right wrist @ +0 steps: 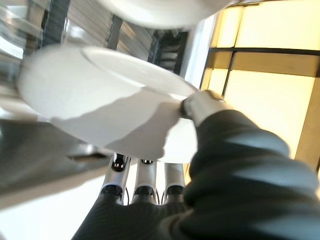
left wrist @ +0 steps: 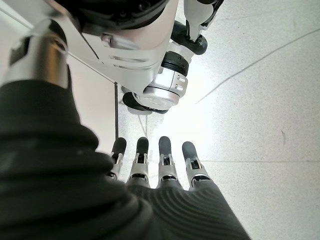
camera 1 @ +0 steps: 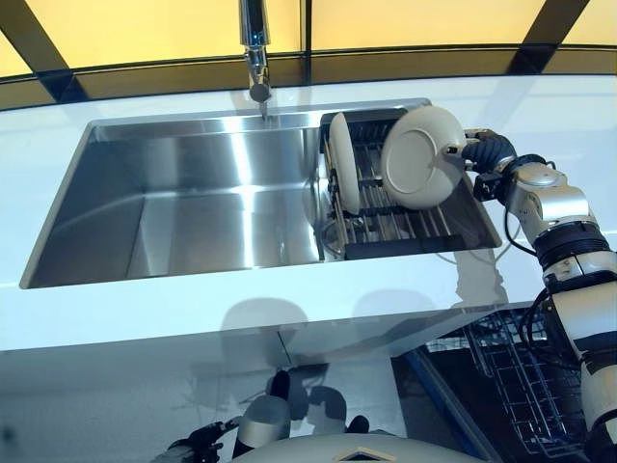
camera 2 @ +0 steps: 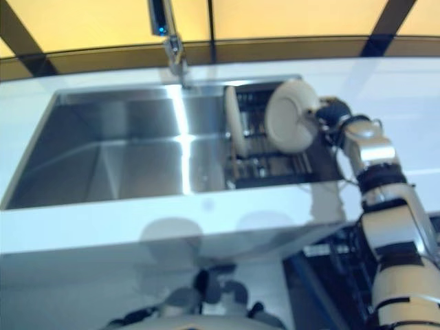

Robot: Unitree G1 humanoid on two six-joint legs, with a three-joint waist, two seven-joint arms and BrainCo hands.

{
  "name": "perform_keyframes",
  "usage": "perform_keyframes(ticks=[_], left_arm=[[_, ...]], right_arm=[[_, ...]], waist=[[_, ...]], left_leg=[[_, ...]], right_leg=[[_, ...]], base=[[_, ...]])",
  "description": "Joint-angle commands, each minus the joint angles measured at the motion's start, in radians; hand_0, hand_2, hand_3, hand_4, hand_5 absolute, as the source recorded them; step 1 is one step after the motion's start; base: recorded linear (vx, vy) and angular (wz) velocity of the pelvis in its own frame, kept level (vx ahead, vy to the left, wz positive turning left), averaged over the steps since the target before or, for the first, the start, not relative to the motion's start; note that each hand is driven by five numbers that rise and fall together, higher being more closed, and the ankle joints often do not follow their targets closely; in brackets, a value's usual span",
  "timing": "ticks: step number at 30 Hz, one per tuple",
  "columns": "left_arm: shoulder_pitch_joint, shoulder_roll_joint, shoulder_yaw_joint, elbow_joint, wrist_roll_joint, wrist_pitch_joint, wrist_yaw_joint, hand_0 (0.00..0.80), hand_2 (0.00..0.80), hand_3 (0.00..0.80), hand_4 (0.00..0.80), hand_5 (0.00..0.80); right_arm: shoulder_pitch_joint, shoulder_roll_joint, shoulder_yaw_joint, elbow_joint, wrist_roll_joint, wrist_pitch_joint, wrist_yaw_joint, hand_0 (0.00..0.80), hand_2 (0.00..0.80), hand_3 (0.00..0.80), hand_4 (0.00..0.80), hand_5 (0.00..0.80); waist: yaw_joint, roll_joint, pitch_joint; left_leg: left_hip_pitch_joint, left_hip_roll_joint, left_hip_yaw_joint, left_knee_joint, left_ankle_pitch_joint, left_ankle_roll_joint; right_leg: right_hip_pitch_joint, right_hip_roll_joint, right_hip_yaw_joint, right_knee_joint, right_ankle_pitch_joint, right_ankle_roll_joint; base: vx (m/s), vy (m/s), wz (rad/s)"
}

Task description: Take plates into dishwasher

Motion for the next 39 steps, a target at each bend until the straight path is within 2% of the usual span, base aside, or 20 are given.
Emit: perform_keyframes(ticks=[1,12,22,28,32,39], left_arm=[[-0.043,0.027,-0.071,0.024,-0.025,-0.008,-0.004,0.000,0.000,0.000,0.000,0.000],[-0.050,0.026,-0.059,0.029,-0.013,-0.004,0.004,0.000,0.000,0.000,0.000,0.000],[-0.063,0.029,-0.030,0.035,-0.014,0.003,0.019,0.000,0.000,0.000,0.000,0.000],[-0.064,0.027,-0.009,0.050,-0.030,0.016,0.025,0.000,0.000,0.000,0.000,0.000],[-0.067,0.033,0.012,0.052,-0.039,0.026,0.033,0.000,0.000,0.000,0.000,0.000],[-0.072,0.040,0.043,0.049,-0.035,0.034,0.045,0.000,0.000,0.000,0.000,0.000]], right_arm=[[-0.131,-0.042,0.088,-0.042,-0.040,-0.062,-0.054,0.800,0.800,0.800,0.800,0.800],[-0.122,-0.092,0.082,-0.108,0.001,-0.088,-0.076,0.800,0.800,0.800,0.800,0.800],[-0.126,-0.250,0.076,-0.212,-0.013,-0.099,-0.070,0.800,0.800,0.800,0.800,0.800],[-0.114,-0.396,0.069,-0.229,-0.056,-0.102,-0.024,0.800,0.800,0.800,0.800,0.800],[-0.061,-0.463,0.039,-0.255,-0.086,-0.111,0.003,0.800,0.800,0.800,0.800,0.800],[0.092,-0.515,-0.043,-0.319,-0.152,-0.122,0.072,0.800,0.800,0.800,0.800,0.800]], waist=[[0.012,-0.051,-0.021],[-0.025,-0.071,-0.042],[-0.084,-0.106,-0.079],[-0.132,-0.130,-0.100],[-0.161,-0.139,-0.104],[-0.206,-0.140,-0.104]], left_leg=[[0.040,0.030,0.029,-0.003,-0.044,-0.041],[0.066,0.033,0.066,-0.003,-0.062,-0.038],[0.099,0.022,0.108,-0.003,-0.094,-0.023],[0.117,0.016,0.141,-0.003,-0.111,-0.007],[0.124,0.014,0.161,-0.003,-0.118,0.001],[0.133,0.011,0.191,-0.003,-0.126,0.013]], right_leg=[[-0.023,-0.074,0.033,-0.002,0.052,0.046],[-0.022,-0.068,0.061,-0.002,0.051,0.051],[-0.029,-0.066,0.114,-0.002,0.061,0.060],[-0.043,-0.060,0.169,-0.002,0.074,0.067],[-0.057,-0.059,0.199,0.000,0.084,0.074],[-0.079,-0.055,0.240,0.006,0.096,0.081]], base=[[0.000,0.000,0.00],[-0.019,0.014,-0.01],[-0.025,0.048,-0.12],[-0.019,0.052,-0.26],[-0.033,0.025,-0.27],[-0.031,0.019,-0.27]])
